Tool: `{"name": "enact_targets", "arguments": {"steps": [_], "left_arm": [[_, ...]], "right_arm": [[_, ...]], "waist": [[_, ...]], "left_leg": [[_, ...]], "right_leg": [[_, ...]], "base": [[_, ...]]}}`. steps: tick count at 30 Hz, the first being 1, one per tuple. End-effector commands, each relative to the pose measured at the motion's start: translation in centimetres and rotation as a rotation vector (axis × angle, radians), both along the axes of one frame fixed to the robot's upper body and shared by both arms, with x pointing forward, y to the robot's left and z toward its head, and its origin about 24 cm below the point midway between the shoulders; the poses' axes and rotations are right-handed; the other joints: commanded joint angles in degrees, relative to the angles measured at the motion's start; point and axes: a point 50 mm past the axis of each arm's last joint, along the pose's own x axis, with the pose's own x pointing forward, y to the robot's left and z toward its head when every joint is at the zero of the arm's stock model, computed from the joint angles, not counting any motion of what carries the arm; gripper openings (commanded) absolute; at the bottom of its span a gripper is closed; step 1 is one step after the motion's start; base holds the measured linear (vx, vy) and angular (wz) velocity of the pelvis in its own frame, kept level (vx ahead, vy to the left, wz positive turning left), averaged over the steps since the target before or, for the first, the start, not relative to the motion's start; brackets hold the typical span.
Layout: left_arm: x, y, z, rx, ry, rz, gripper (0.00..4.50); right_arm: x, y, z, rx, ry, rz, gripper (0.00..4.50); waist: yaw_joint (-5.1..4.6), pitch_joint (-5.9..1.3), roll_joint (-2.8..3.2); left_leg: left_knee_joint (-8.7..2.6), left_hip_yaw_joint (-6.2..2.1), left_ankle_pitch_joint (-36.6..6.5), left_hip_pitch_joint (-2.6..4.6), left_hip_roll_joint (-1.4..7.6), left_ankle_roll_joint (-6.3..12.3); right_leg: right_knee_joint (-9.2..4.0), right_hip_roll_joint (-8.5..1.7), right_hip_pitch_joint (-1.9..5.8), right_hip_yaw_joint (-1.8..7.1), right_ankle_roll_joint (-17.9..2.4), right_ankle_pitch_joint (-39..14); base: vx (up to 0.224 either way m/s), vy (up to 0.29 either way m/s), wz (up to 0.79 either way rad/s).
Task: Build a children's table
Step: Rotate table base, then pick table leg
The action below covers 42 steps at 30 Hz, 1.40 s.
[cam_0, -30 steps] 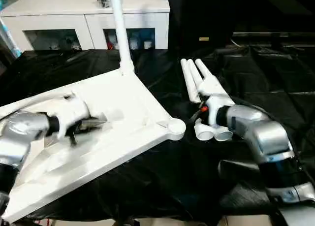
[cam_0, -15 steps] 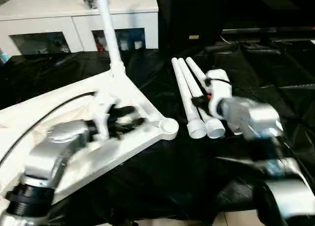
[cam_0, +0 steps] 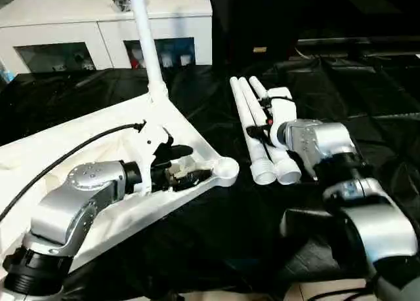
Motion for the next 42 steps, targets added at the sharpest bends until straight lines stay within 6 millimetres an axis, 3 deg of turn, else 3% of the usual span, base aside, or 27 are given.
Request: {"name": "enact_targets", "arguments": {"steps": [1,3,6,7,11,12,20,21,32,37,42], "left_arm": [[-0.1,0.0,0.2,0.022,-0.007,-0.002,4.02],[-0.3,0.0,0.4,0.018,-0.005,-0.004,4.02],[-0.4,0.2,0.5,0.025,-0.001,-0.001,4.02],[-0.3,0.3,0.5,0.030,-0.001,0.001,4.02],[-0.3,0.4,0.6,0.030,-0.001,0.004,4.02],[-0.3,0.5,0.6,0.032,0.001,0.003,4.02],[-0.8,0.5,0.7,0.065,0.043,-0.056,4.02],[-0.9,0.6,0.5,0.079,0.053,-0.064,4.06],[-0.9,0.9,0.4,0.108,0.049,-0.036,4.08],[-0.8,1.1,0.6,0.110,0.042,-0.029,4.08],[0.2,1.5,1.4,0.102,-0.002,0.032,4.08]], "right_arm": [[0.2,0.6,0.1,0.007,0.002,0.028,2.80],[0.1,0.9,-0.1,0.013,0.017,0.051,2.80],[0.1,1.4,-0.3,0.007,0.028,0.079,2.80],[0.2,1.5,-0.2,0.014,0.031,0.082,2.80],[0.2,1.7,-0.4,0.006,0.043,0.090,2.80],[0.1,1.8,-0.6,0.002,0.054,0.096,2.80],[-0.6,1.8,-2.3,-0.023,0.154,0.103,2.80],[-0.7,1.7,-2.6,-0.037,0.165,0.096,2.66],[-1.3,1.4,-4.0,-0.060,0.202,0.070,1.90],[-1.3,1.6,-4.0,-0.035,0.195,0.051,1.85],[-0.6,1.7,-2.6,0.131,0.162,0.004,1.84]], "waist": [[0.11,-4.28,-0.08],[0.09,-4.31,0.00],[0.20,-4.33,-0.37],[0.24,-4.30,-0.09],[0.25,-4.16,-0.08],[0.32,-4.20,0.28],[0.29,-4.26,0.38],[0.23,-4.26,-0.01],[0.33,-4.10,-0.23],[0.27,-4.06,0.01],[0.31,-4.17,-0.19]], "left_leg": [[-3.47,-0.92,-14.21,1.02,2.09,-2.04],[-3.45,-0.89,-13.93,1.02,2.13,-1.96],[-3.42,-0.83,-13.26,0.95,2.22,-1.38],[-3.41,-0.89,-13.58,0.98,2.22,-1.38],[-3.50,-0.87,-14.92,1.05,2.27,-1.75],[-3.49,-0.95,-15.01,1.07,2.23,-1.89],[-3.47,-0.97,-15.58,1.01,2.31,-2.27],[-3.51,-0.93,-15.64,1.01,2.33,-2.24],[-3.63,-1.01,-16.68,1.05,2.38,-2.59],[-3.70,-1.07,-18.26,1.18,2.31,-3.04],[-3.66,-1.07,-17.86,1.14,2.29,-2.93]], "right_leg": [[-4.02,-2.98,2.79,2.47,-12.81,-10.94],[-3.99,-2.94,2.75,2.47,-13.00,-10.55],[-3.86,-2.96,2.76,2.44,-13.54,-9.69],[-3.84,-3.04,2.70,2.43,-13.61,-10.45],[-3.96,-3.01,2.57,2.45,-13.33,-11.95],[-3.89,-2.99,2.61,2.43,-13.13,-11.88],[-3.69,-3.00,2.60,2.36,-14.21,-10.35],[-3.68,-2.94,2.58,2.35,-14.28,-10.42],[-3.94,-3.16,2.41,2.48,-12.96,-13.98],[-4.04,-3.05,2.25,2.45,-12.67,-14.79],[-3.96,-3.05,2.39,2.45,-12.70,-14.07]], "base": [[0.000,0.000,0.00],[0.000,0.000,0.00],[0.000,0.000,0.00],[0.000,0.000,0.00],[0.000,0.000,0.00],[0.000,0.000,0.00],[0.000,0.000,0.00],[0.000,0.000,0.00],[0.000,0.000,0.00],[0.000,0.000,0.00],[0.000,0.000,0.00]]}}
